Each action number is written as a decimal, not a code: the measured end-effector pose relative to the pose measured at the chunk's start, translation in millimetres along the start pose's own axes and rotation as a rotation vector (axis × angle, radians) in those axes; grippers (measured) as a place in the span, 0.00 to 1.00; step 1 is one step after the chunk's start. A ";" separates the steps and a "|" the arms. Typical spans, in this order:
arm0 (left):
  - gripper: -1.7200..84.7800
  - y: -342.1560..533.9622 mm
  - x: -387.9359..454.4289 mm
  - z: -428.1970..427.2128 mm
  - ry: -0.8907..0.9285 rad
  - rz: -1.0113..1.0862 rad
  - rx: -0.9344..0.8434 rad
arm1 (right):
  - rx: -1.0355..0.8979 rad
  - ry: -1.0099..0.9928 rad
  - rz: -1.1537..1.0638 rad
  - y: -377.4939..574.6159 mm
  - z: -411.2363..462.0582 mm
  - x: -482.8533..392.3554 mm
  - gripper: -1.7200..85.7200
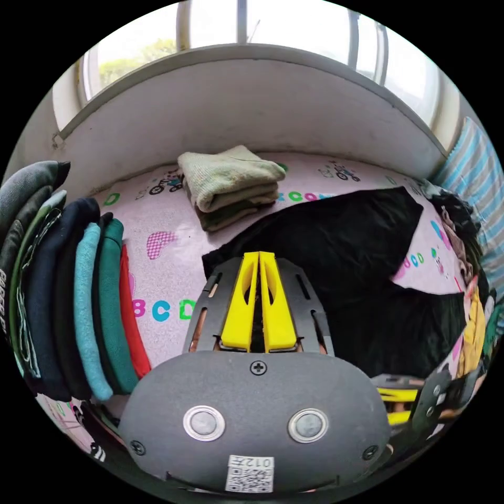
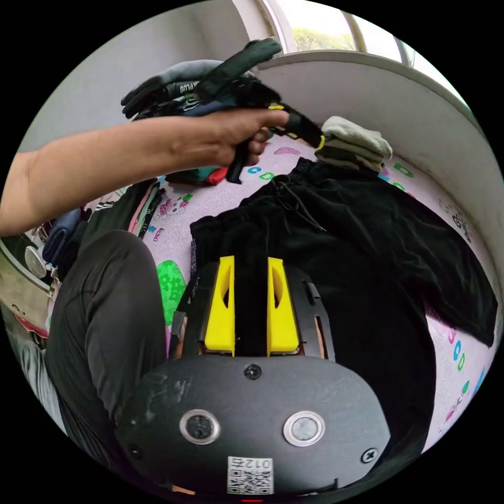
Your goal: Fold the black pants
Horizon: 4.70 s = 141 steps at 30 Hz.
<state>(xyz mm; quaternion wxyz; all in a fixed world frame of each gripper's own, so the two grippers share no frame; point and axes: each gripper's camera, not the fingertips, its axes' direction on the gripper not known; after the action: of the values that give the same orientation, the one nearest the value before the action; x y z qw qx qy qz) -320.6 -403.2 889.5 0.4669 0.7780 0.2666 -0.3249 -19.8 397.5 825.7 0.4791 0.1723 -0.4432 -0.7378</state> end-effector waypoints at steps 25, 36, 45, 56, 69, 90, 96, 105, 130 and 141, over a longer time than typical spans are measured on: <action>0.03 75.3 27.6 -8.5 -0.068 0.091 -0.064 | -0.056 0.012 -0.047 57.3 1.3 11.6 0.14; 0.03 57.6 107.0 21.8 0.124 0.075 -0.081 | -0.065 0.279 0.218 97.8 -7.7 140.5 0.14; 0.03 67.6 114.1 46.2 0.096 0.080 -0.103 | -0.039 0.296 0.214 111.9 -0.4 164.3 0.13; 0.03 15.7 152.9 42.0 0.063 0.168 -0.021 | -0.036 0.277 0.209 128.5 6.8 203.2 0.14; 0.07 -114.8 102.6 110.0 -0.204 0.231 -0.068 | 0.022 0.039 0.332 158.8 0.0 294.2 0.12; 0.08 -145.8 77.9 170.6 -0.125 0.218 -0.159 | 0.192 0.303 0.971 192.2 -158.2 778.5 0.09; 0.07 -132.6 76.6 167.2 -0.142 0.207 -0.090 | 0.246 0.357 1.153 188.9 -156.6 854.2 0.11; 0.07 -119.6 66.1 161.5 -0.095 0.186 -0.046 | 0.148 0.487 1.196 152.6 -147.2 923.9 0.17; 0.02 -84.2 94.7 67.0 -0.107 0.344 0.016 | 0.142 0.512 1.033 199.9 -351.8 799.8 0.02; 0.08 1.1 136.6 -53.1 0.048 0.602 0.027 | 0.191 0.467 1.095 328.1 -535.2 641.2 0.02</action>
<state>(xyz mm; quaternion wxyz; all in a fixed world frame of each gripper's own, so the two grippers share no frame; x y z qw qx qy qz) -217.9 -340.6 805.8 0.5255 0.8356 0.0309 -0.1569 216.5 -464.1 910.5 0.8564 0.1185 -0.4149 -0.2835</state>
